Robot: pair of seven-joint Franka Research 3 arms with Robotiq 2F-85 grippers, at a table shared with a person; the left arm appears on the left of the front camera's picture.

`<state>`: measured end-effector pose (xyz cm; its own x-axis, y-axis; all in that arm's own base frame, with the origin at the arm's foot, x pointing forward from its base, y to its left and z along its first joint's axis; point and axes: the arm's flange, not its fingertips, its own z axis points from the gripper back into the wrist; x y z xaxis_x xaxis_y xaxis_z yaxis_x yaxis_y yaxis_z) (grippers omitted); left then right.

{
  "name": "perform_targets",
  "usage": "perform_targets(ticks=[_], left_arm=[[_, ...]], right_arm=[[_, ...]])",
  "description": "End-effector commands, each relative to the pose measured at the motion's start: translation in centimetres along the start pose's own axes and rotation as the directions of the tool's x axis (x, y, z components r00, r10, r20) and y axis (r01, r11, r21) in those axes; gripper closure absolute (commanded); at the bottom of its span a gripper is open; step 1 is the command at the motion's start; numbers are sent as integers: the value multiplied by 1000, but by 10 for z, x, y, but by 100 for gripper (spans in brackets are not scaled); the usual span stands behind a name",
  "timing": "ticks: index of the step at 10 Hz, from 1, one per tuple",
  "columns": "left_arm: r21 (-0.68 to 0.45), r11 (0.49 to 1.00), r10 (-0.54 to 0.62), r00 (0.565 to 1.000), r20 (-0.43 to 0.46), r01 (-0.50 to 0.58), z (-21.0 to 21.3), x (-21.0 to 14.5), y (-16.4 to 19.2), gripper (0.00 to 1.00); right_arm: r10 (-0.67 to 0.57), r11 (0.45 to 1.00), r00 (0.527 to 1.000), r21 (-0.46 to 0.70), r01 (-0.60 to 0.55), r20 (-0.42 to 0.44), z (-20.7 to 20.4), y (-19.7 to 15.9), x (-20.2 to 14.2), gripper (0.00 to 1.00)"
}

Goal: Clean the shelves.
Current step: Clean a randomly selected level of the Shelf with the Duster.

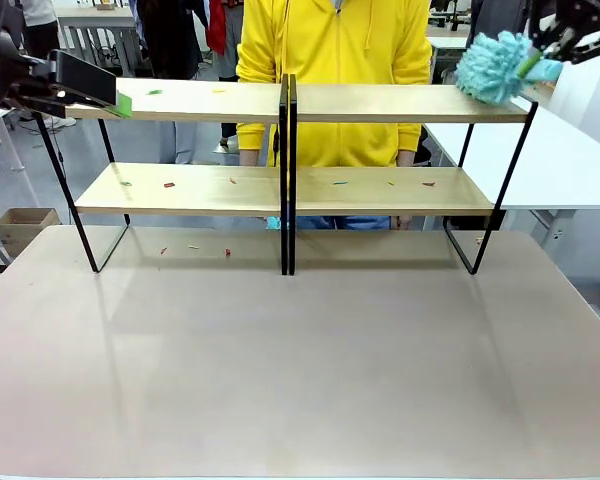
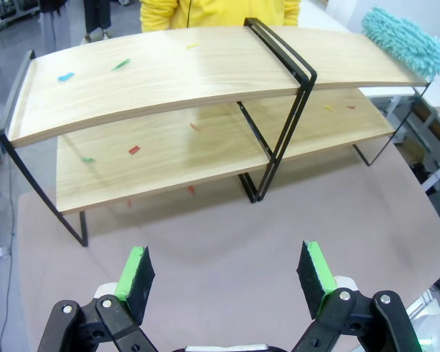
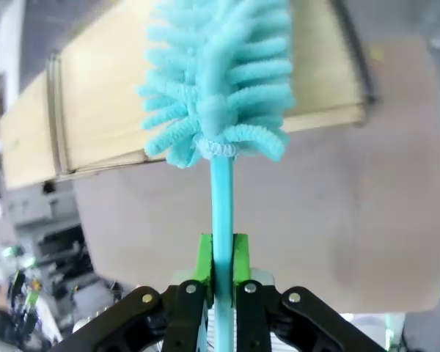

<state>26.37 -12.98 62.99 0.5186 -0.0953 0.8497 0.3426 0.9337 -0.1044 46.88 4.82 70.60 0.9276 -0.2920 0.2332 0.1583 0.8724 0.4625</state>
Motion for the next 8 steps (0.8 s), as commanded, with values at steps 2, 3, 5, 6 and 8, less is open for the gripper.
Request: perform_targets(ticks=[2, 3, 5, 6, 8], left_arm=[[2, 1000, 0, 1000, 2, 0, 1, 0, 0, 0], [2, 1000, 0, 1000, 2, 0, 1, 0, 0, 0], [2, 1000, 0, 1000, 2, 0, 1, 0, 0, 0], [2, 1000, 0, 1000, 2, 0, 1, 0, 0, 0], [2, 1000, 0, 1000, 2, 0, 1, 0, 0, 0]], right_arm=[[269, 906, 953, 373, -201, -138, -5, 0, -14, 88], [288, 886, 945, 418, -202, -153, -1, -1, -15, 88], [331, 843, 927, 498, -205, -178, 6, -7, -17, 88], [348, 825, 917, 528, -201, -195, 9, -13, -19, 88], [479, 731, 850, 636, -246, -221, 34, -39, -30, 88]])
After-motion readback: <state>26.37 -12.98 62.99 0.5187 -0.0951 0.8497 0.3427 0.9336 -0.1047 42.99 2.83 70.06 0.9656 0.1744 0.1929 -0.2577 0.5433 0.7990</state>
